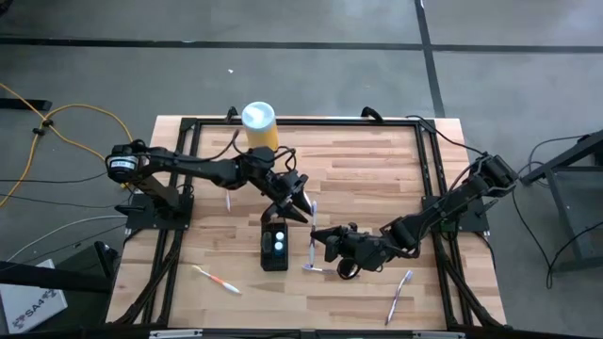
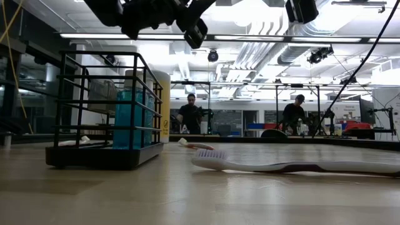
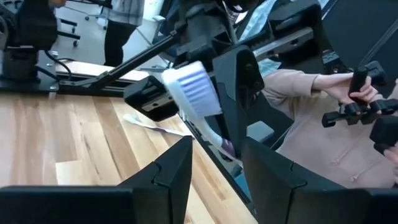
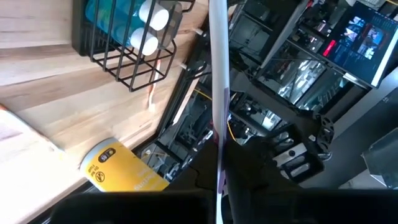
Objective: Pick & Place toothbrushing station
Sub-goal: Put the top purple toothbrush into the top section of the black wire organizer
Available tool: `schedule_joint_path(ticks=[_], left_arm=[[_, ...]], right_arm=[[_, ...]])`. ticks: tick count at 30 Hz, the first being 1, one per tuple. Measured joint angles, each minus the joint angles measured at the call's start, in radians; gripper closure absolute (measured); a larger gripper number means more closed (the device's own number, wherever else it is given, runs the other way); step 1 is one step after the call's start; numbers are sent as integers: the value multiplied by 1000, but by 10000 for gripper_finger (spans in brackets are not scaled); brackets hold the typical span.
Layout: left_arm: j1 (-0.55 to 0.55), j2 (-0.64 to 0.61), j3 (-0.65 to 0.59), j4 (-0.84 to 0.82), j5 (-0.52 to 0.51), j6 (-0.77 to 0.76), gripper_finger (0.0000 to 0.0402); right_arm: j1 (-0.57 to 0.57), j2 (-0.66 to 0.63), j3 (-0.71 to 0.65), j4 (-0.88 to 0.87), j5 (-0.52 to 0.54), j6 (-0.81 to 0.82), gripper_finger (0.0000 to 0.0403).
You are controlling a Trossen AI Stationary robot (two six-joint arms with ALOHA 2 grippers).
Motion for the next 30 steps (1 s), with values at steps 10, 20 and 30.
schedule_joint_path(ticks=[10,20,30], left_arm=[[-22,0,0,56,-73,11,266],[-25,0,0,70,-106,-11,266],[-36,71,16,152,-94,-61,266]], right_arm=[[3,-1,0,0,-1,-7,398],[3,-1,0,21,8,-12,398],[0,-1,0,44,9,-32,398]])
